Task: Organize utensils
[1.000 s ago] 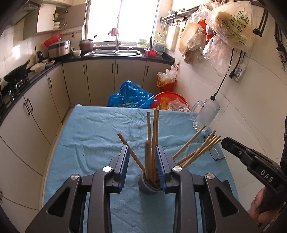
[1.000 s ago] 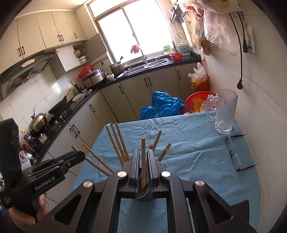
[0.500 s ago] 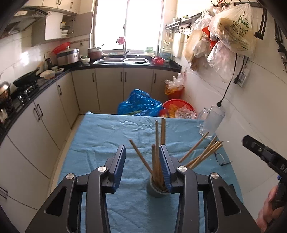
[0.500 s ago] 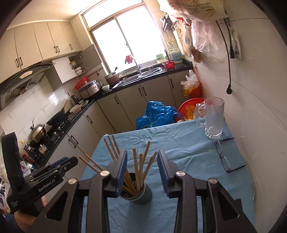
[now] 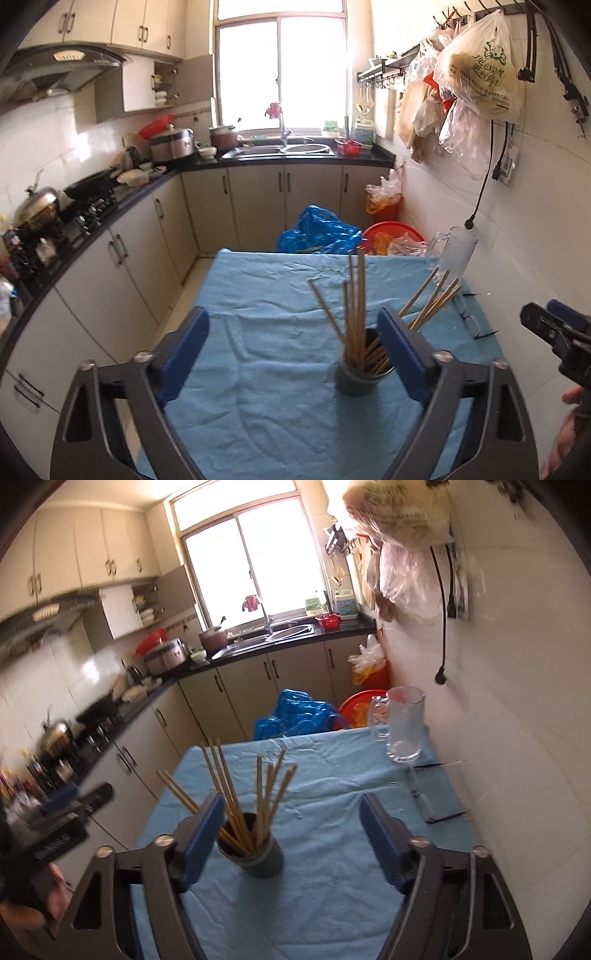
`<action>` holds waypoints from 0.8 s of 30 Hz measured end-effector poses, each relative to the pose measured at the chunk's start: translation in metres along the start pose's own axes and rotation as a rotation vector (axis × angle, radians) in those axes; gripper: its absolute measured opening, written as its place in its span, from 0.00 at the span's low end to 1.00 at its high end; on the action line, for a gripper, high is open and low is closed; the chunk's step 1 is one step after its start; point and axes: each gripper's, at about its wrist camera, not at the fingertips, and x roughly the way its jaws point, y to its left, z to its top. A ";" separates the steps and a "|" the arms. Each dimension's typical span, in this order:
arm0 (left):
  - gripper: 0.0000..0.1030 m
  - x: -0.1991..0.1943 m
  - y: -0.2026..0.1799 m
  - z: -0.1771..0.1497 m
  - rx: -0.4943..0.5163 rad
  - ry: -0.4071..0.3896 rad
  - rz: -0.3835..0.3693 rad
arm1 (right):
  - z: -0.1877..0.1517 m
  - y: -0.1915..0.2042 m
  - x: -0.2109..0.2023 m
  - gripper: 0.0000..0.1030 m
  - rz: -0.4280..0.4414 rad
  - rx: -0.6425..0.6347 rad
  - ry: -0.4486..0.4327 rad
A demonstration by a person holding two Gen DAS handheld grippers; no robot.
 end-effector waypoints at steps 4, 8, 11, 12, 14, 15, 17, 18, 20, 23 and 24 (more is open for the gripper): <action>0.94 -0.015 0.008 -0.025 0.036 0.027 0.039 | -0.023 0.012 -0.015 0.90 -0.064 -0.074 0.018; 0.98 -0.027 0.017 -0.054 0.049 0.076 0.095 | -0.048 0.018 -0.021 0.90 -0.119 -0.123 0.078; 0.98 -0.032 0.024 -0.073 0.057 0.128 0.119 | -0.065 0.025 -0.026 0.90 -0.151 -0.180 0.107; 0.98 -0.032 0.025 -0.077 0.058 0.145 0.122 | -0.070 0.026 -0.028 0.90 -0.159 -0.196 0.113; 0.98 -0.031 0.029 -0.085 0.054 0.194 0.119 | -0.075 0.029 -0.030 0.90 -0.159 -0.203 0.125; 0.98 -0.031 0.030 -0.089 0.047 0.217 0.112 | -0.077 0.030 -0.030 0.90 -0.155 -0.206 0.135; 0.98 -0.030 0.034 -0.093 0.027 0.240 0.108 | -0.081 0.031 -0.029 0.90 -0.156 -0.213 0.157; 0.98 -0.030 0.036 -0.095 0.015 0.243 0.102 | -0.082 0.031 -0.029 0.90 -0.158 -0.217 0.160; 0.98 -0.033 0.042 -0.095 -0.027 0.236 0.070 | -0.084 0.031 -0.032 0.90 -0.157 -0.217 0.158; 0.98 -0.039 0.046 -0.092 -0.057 0.208 0.064 | -0.082 0.029 -0.035 0.90 -0.162 -0.212 0.158; 0.98 -0.041 0.045 -0.092 -0.049 0.202 0.073 | -0.083 0.028 -0.035 0.90 -0.162 -0.210 0.161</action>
